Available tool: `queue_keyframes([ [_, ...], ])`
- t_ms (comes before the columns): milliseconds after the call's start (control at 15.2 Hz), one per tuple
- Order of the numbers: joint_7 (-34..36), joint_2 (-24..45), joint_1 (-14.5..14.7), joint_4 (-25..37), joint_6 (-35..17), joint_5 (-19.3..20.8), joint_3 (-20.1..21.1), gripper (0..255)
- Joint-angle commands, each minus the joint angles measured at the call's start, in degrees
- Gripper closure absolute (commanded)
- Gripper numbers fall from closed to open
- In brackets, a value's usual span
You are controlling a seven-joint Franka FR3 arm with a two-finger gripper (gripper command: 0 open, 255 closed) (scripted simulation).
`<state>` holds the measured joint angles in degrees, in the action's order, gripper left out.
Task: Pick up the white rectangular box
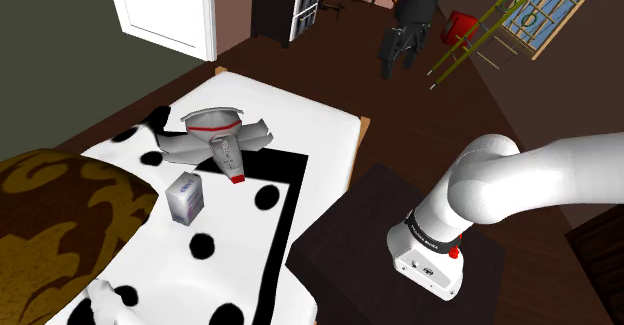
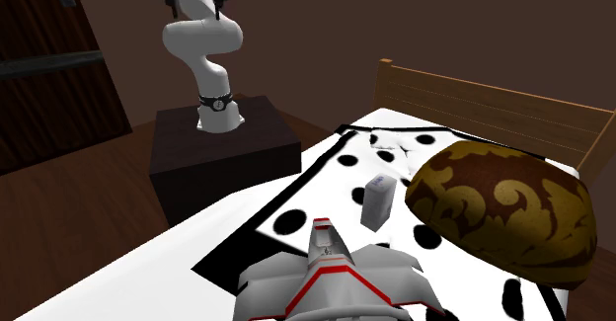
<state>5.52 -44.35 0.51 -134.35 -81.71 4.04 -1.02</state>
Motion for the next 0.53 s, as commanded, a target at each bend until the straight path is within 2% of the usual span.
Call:
queue_keyframes([
  [0,0.0,0.0,0.0,0.0,0.0,0.0,0.0,0],
  [462,10.9,3.5,1.3,-6.7,-11.4,-5.9,6.6,0],
])
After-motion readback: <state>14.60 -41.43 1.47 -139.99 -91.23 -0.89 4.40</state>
